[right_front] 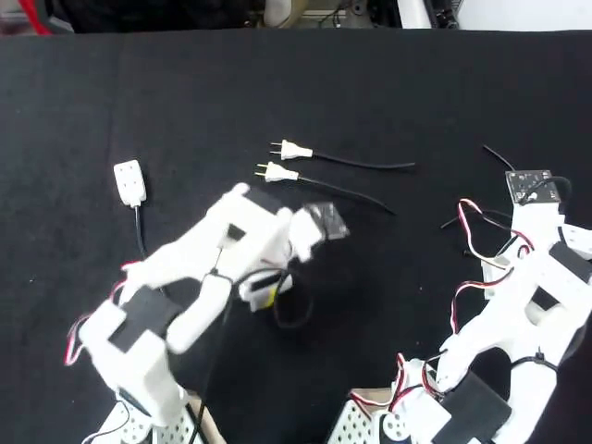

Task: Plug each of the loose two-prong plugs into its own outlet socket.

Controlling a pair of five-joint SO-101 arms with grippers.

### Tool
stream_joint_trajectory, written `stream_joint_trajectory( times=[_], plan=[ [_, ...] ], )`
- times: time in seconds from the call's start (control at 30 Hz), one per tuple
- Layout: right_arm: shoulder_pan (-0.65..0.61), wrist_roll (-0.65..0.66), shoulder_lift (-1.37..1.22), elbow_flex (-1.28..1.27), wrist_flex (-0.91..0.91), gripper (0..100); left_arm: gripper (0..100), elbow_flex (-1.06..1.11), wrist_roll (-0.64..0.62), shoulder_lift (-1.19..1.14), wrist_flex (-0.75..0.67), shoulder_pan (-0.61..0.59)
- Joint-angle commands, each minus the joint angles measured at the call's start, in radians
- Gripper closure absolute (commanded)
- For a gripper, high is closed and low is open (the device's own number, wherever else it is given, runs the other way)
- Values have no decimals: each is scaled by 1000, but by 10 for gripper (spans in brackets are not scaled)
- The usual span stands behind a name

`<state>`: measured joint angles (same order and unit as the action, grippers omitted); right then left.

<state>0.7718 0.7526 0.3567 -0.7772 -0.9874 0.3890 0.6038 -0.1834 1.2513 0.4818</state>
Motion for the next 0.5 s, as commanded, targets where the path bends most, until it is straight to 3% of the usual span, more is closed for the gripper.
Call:
stream_joint_trajectory(
  times=[0.0, 0.17, 0.47],
  plan=[
    [0, -2, 30, 10, 15, 811, 841, 168, 29, 232, -89, 13],
    [0, -2, 30, 7, 15, 811, 752, 332, 57, 397, -183, 19],
    [0, -32, 28, 5, 9, 811, 736, 344, 17, 437, -175, 2]
  ],
)
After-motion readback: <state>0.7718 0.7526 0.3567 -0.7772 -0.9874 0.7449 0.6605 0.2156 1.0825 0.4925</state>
